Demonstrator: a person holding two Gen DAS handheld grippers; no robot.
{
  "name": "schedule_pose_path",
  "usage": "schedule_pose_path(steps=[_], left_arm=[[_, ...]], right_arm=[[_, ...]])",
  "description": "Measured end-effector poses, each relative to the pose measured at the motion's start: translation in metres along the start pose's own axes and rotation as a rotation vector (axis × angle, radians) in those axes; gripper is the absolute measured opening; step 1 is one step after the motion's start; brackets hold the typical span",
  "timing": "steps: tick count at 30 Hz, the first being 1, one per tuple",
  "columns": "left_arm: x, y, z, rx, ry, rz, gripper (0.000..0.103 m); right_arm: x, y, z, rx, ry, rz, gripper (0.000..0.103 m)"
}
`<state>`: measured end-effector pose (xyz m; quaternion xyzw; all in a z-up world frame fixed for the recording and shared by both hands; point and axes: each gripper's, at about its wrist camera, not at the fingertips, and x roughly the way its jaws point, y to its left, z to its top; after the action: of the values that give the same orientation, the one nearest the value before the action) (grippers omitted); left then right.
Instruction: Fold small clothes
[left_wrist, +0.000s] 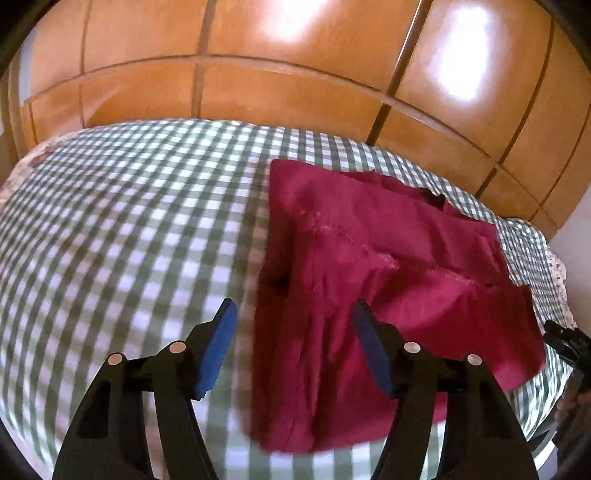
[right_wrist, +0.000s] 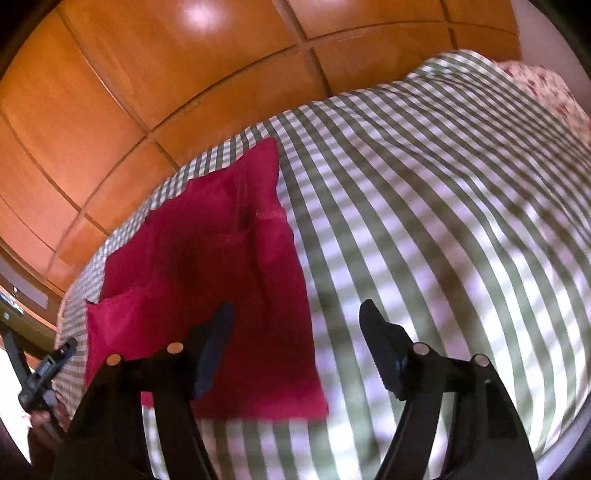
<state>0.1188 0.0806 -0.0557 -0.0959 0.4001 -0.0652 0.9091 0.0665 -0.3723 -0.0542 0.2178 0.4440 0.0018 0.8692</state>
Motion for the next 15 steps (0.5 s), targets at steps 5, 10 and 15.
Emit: schedule_pose_path(steps=[5,10,15], left_arm=[[0.032,-0.009,0.012,0.006,0.043,-0.046,0.063],[0.044,-0.007,0.009,-0.010,0.081,-0.062,0.008],[0.013,0.000,-0.006,-0.022,0.017,-0.095,0.007]], right_arm=[[0.032,0.010,0.013,-0.021,0.032,0.005,0.060],[0.043,0.025,0.005,-0.081,0.048,-0.024,0.022],[0.019,0.024,-0.011,-0.106,0.003,-0.029,0.012]])
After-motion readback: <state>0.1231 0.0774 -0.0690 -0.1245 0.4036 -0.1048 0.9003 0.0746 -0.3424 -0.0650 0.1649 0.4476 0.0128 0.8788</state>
